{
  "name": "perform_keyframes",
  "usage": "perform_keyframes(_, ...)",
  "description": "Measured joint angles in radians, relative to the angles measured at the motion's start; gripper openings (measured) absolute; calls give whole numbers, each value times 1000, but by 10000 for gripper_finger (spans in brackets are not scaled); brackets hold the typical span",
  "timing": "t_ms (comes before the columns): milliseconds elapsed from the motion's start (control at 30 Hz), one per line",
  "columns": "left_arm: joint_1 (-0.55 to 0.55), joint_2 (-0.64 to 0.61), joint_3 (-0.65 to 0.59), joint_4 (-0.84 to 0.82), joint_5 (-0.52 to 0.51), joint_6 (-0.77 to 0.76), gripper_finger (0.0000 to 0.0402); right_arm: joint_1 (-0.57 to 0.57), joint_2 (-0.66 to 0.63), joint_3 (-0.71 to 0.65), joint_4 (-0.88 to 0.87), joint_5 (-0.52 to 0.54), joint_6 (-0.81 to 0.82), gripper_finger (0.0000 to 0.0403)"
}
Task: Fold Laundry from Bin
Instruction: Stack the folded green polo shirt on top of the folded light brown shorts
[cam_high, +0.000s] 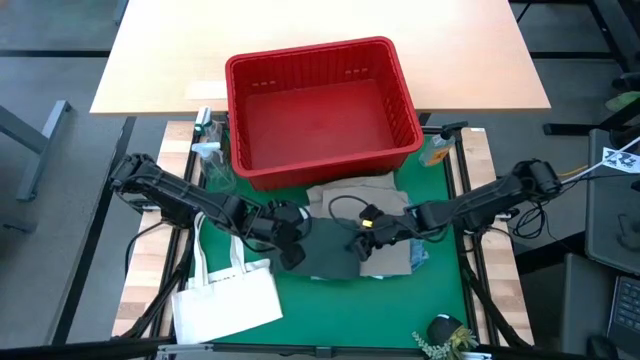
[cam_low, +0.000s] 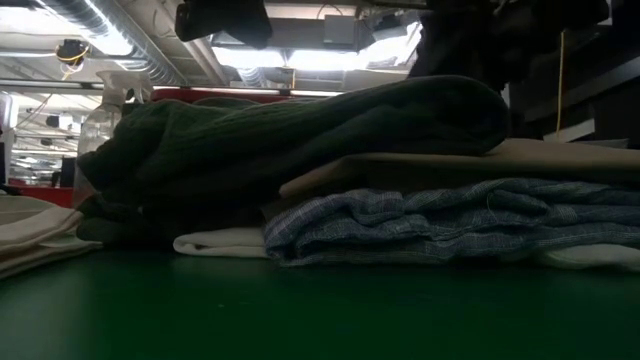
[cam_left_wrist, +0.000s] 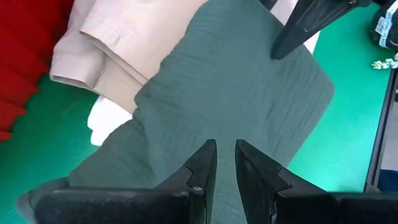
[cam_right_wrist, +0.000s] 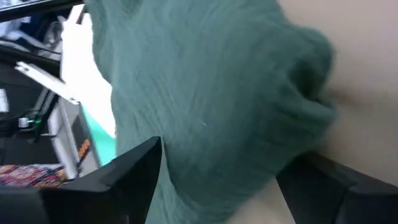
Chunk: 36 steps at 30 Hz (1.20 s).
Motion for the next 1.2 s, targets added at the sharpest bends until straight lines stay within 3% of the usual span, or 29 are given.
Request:
perform_keyframes(100,-8,0,0,0,0,0,55,2,9,0,29,-15,-3,276)
perform_keyframes(200,-10,0,0,0,-3,0,55,3,15,0,36,-16,-3,231)
perform_keyframes(500,-10,0,0,13,-25,0,55,3,14,0,97,-4,-3,26)
perform_keyframes(567,-11,0,0,13,-25,-1,55,3,9,0,119,5,-8,18)
perform_keyframes(733,-14,0,0,14,-26,-1,55,-21,-33,35,110,-28,-12,47)
perform_keyframes(900,-17,0,0,15,-26,-1,55,-42,-79,74,110,-57,-58,17)
perform_keyframes(1200,-23,0,0,16,-24,-2,55,-97,-209,85,-18,-118,-72,24)
